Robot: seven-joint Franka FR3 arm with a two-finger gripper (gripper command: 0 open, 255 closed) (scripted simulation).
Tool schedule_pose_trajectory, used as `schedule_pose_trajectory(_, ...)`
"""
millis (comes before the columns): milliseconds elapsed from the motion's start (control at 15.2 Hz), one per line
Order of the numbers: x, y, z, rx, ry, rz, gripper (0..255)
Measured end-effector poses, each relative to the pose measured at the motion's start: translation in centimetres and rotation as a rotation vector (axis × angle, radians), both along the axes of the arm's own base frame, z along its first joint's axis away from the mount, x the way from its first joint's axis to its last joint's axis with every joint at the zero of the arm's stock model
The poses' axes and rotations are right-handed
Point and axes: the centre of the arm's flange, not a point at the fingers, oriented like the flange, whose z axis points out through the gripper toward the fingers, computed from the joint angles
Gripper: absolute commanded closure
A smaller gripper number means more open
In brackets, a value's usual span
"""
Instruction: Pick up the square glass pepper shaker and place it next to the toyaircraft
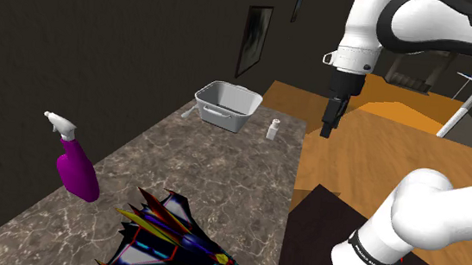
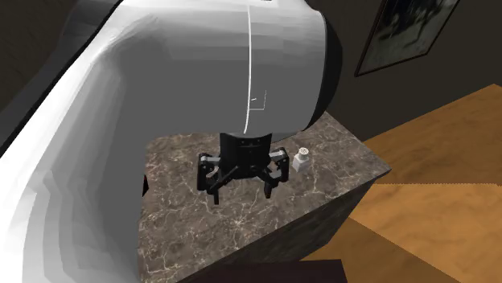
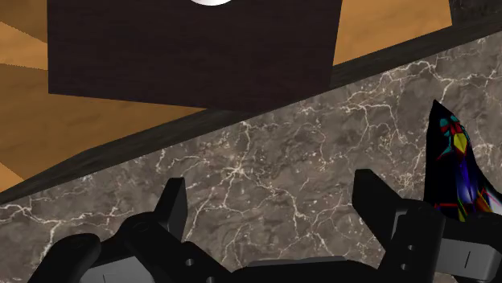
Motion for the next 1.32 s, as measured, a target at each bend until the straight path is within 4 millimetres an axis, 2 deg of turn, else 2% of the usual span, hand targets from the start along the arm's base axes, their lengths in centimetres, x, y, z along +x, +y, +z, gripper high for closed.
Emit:
schedule_pose_trajectory(132,0.5,-0.3,-0.4,-0.002,0.001,0.001,0)
schedule_pose_trajectory(462,4.5,-2.6,-3.2,-0.022,0.004,0.014,0)
schedule_pose_trajectory(1320,17.1,-10.7,-11.6,-0.081,0.011,0.054,0)
